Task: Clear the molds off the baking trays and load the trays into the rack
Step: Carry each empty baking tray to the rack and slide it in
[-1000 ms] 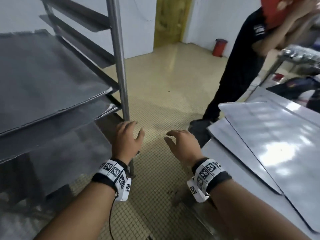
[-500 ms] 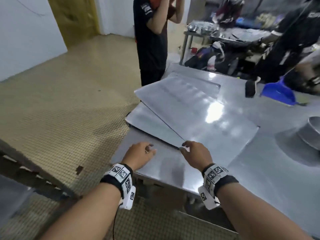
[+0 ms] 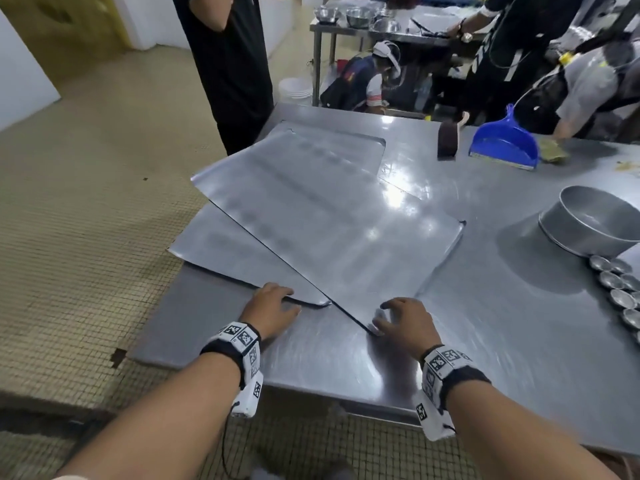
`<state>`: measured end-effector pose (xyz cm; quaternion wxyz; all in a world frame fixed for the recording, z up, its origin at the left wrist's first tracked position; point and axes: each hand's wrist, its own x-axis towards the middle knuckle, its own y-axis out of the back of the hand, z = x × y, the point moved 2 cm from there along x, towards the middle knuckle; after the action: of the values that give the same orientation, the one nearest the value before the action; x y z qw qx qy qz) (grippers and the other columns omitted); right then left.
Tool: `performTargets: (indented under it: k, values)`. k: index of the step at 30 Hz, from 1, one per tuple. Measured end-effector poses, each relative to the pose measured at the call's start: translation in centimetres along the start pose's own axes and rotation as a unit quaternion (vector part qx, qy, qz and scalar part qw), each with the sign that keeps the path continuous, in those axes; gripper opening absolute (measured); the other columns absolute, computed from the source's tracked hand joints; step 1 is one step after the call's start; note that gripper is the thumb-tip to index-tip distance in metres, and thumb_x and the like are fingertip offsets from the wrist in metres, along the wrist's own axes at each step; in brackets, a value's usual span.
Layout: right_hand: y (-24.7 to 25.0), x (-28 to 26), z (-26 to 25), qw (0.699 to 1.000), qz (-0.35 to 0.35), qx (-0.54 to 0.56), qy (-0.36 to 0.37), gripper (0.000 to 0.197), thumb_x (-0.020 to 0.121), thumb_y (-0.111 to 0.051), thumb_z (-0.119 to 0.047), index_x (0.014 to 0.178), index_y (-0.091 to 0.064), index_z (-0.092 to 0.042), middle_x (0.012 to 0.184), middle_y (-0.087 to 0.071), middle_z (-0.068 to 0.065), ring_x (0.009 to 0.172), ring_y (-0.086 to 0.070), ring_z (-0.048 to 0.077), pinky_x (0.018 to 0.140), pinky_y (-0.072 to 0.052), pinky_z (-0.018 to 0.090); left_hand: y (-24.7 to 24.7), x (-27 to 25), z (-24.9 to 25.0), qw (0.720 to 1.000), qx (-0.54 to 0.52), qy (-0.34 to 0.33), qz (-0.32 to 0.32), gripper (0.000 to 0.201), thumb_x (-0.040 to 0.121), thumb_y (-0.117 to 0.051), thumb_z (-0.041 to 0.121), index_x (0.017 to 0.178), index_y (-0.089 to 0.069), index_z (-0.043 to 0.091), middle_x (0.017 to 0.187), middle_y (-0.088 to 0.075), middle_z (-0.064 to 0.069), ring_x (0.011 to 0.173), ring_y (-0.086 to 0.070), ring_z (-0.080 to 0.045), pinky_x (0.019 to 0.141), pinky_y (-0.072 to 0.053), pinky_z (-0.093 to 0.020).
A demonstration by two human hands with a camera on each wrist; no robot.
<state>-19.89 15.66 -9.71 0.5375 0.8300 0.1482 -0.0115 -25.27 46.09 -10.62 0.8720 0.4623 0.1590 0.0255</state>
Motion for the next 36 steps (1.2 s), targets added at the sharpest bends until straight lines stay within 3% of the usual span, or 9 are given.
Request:
performTargets:
  k: [5,8,10,12,15,20,23,29,36]
  values:
    - [0.0,-0.6,2.9,0.999,-0.022,0.021,0.045,0.049,0.077,-0.073,-0.064,0.112,-0.073,-0.029,0.136,-0.056,-0.008,0.139,-0.037,0.016,0.114,-0.034,0.035,-0.7,1.2,-0.2,0.999,0.029,0.003,0.034,0.045,0.089,-0.067,0.051,0.126,-0.067,0.027,0.138,-0.05,0.0,0.123,-0.044,-0.029,0.109,-0.037,-0.033]
    - [0.2,-1.1,4.0,0.994,-0.065,0.027,0.081,0.071,0.061,-0.071,-0.081,0.115,-0.071,-0.035,0.143,-0.049,-0.015,0.147,-0.025,0.01,0.118,-0.026,0.031,-1.1,1.2,-0.3,0.998,0.033,0.002,0.053,0.042,0.089,-0.068,0.051,0.124,-0.068,0.028,0.136,-0.049,0.0,0.122,-0.042,-0.029,0.106,-0.036,-0.032]
    - [0.1,-1.2,4.4,0.992,-0.075,0.009,0.103,0.068,0.063,-0.076,-0.074,0.12,-0.07,-0.037,0.145,-0.045,-0.02,0.147,-0.022,0.007,0.116,-0.021,0.029,-1.3,1.0,-0.4,0.997,0.032,-0.006,0.063,0.043,0.089,-0.069,0.049,0.125,-0.067,0.027,0.134,-0.05,0.0,0.121,-0.041,-0.028,0.105,-0.036,-0.033]
    - [0.2,-1.1,4.2,0.99,-0.04,-0.017,0.136,0.043,0.077,-0.078,-0.056,0.114,-0.074,-0.035,0.14,-0.056,-0.014,0.142,-0.037,0.014,0.114,-0.027,0.03,-1.3,0.8,-0.5,0.997,0.021,-0.016,0.072,0.043,0.088,-0.072,0.045,0.126,-0.068,0.026,0.132,-0.051,-0.001,0.121,-0.041,-0.029,0.104,-0.036,-0.033]
    - [0.1,-0.5,4.0,0.987,0.019,-0.007,0.159,0.016,0.08,-0.078,-0.045,0.088,-0.08,-0.031,0.105,-0.071,-0.011,0.105,-0.059,0.015,0.095,-0.049,0.04,-1.5,0.5,-0.8,0.998,0.003,-0.024,0.063,0.046,0.088,-0.073,0.042,0.13,-0.066,0.024,0.136,-0.049,-0.002,0.125,-0.039,-0.027,0.107,-0.035,-0.032]
    - [-0.2,0.1,3.3,0.981,0.025,-0.013,0.191,0.014,0.079,-0.078,-0.049,0.08,-0.076,-0.035,0.084,-0.063,-0.016,0.088,-0.051,0.01,0.086,-0.038,0.031,-1.5,-0.2,-1.3,0.998,-0.034,-0.026,0.041,0.052,0.091,-0.071,0.039,0.138,-0.061,0.021,0.142,-0.044,-0.002,0.134,-0.038,-0.023,0.113,-0.031,-0.031]
    - [0.1,0.5,1.4,0.975,0.03,-0.01,0.219,0.012,0.08,-0.08,-0.044,0.078,-0.076,-0.033,0.08,-0.062,-0.014,0.083,-0.053,0.012,0.088,-0.035,0.031,-1.4,-0.6,-1.6,0.998,-0.06,-0.007,0.022,0.069,0.092,-0.069,0.039,0.153,-0.04,0.024,0.149,-0.042,0.001,0.135,-0.043,-0.023,0.115,-0.036,-0.037]
    - [-0.3,1.7,-5.0,0.975,0.039,0.086,0.199,0.022,0.088,-0.073,-0.044,0.075,-0.072,-0.026,0.066,-0.062,-0.016,0.066,-0.055,0.006,0.088,-0.044,0.038,-0.5,-1.9,-1.4,0.984,-0.171,0.037,-0.02,0.089,0.095,-0.068,0.033,0.161,-0.008,0.03,0.157,-0.036,0.011,0.121,-0.055,-0.023,0.1,-0.042,-0.029]
    - [0.4,2.8,-8.4,0.978,-0.04,0.05,0.201,0.038,0.08,-0.074,-0.06,0.095,-0.075,-0.026,0.096,-0.071,-0.011,0.093,-0.061,0.011,0.086,-0.047,0.034,0.0,-2.5,-2.0,0.988,-0.144,0.029,-0.041,0.083,0.095,-0.066,0.038,0.16,-0.016,0.028,0.161,-0.033,0.014,0.096,-0.063,-0.018,0.097,-0.047,-0.032]
